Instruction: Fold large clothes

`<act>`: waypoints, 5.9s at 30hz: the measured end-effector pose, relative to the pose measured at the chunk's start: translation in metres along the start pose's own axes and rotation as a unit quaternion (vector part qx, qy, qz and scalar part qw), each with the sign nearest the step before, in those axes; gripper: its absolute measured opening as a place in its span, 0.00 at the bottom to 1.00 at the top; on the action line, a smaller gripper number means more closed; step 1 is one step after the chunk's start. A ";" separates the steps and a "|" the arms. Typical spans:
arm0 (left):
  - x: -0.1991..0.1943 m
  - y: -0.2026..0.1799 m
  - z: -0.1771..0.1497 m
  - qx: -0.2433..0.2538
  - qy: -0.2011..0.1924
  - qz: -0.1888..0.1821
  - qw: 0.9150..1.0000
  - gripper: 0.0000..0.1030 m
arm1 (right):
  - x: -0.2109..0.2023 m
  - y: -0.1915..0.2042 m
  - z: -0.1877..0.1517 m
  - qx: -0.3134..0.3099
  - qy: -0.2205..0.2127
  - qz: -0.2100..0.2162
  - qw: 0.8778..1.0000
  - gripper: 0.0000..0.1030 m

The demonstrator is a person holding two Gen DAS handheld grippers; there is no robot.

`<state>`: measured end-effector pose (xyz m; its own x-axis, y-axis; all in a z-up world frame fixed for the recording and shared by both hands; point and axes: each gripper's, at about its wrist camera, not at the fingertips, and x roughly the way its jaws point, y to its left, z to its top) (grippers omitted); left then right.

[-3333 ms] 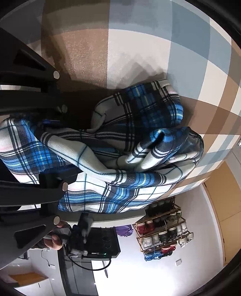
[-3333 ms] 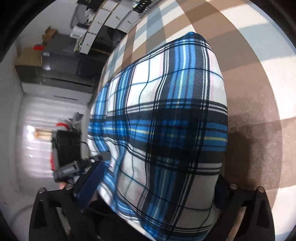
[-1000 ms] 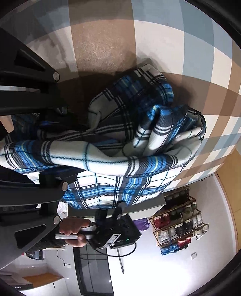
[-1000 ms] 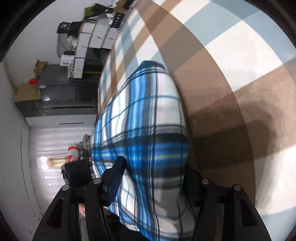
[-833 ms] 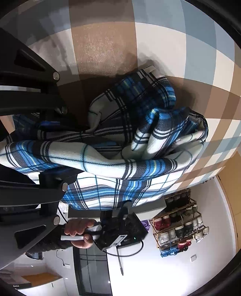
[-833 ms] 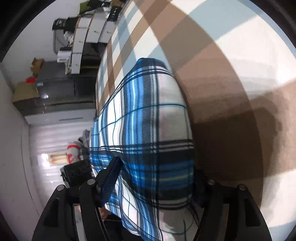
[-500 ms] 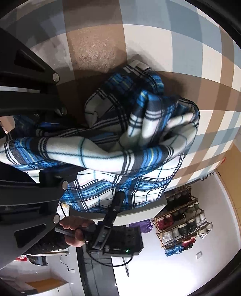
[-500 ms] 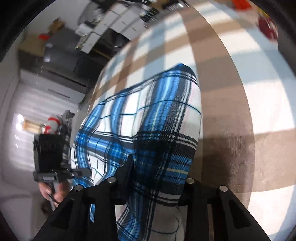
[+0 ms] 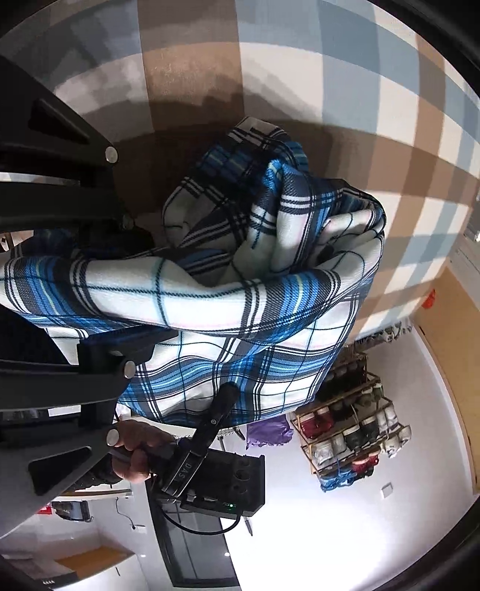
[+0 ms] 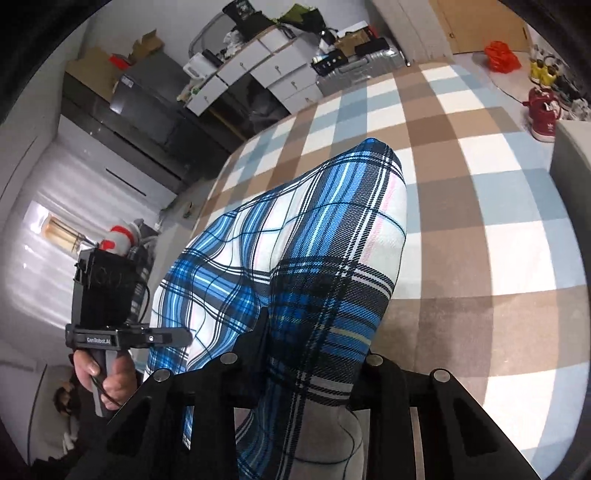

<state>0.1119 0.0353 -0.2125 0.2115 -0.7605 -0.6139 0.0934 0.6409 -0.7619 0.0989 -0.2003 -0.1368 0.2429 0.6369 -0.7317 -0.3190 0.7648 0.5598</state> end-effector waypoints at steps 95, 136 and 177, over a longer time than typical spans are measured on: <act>0.211 -0.219 0.018 0.157 0.126 -0.011 0.979 0.19 | -0.244 -0.204 -0.100 0.099 0.042 -0.296 0.949 0.90; 0.168 -0.211 0.021 0.203 0.031 0.068 0.976 0.20 | -0.251 -0.143 -0.089 0.048 -0.007 -0.295 0.954 0.97; 0.007 -0.189 -0.130 0.346 -0.285 0.132 0.884 0.88 | -0.273 0.051 -0.240 0.048 -0.425 -0.379 0.821 1.00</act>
<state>-0.0312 -0.1050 -0.0994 0.7524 -0.5251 -0.3977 0.4987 0.8485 -0.1769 -0.2033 -0.3587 -0.0018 0.9022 -0.2185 -0.3720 0.2829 0.9506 0.1277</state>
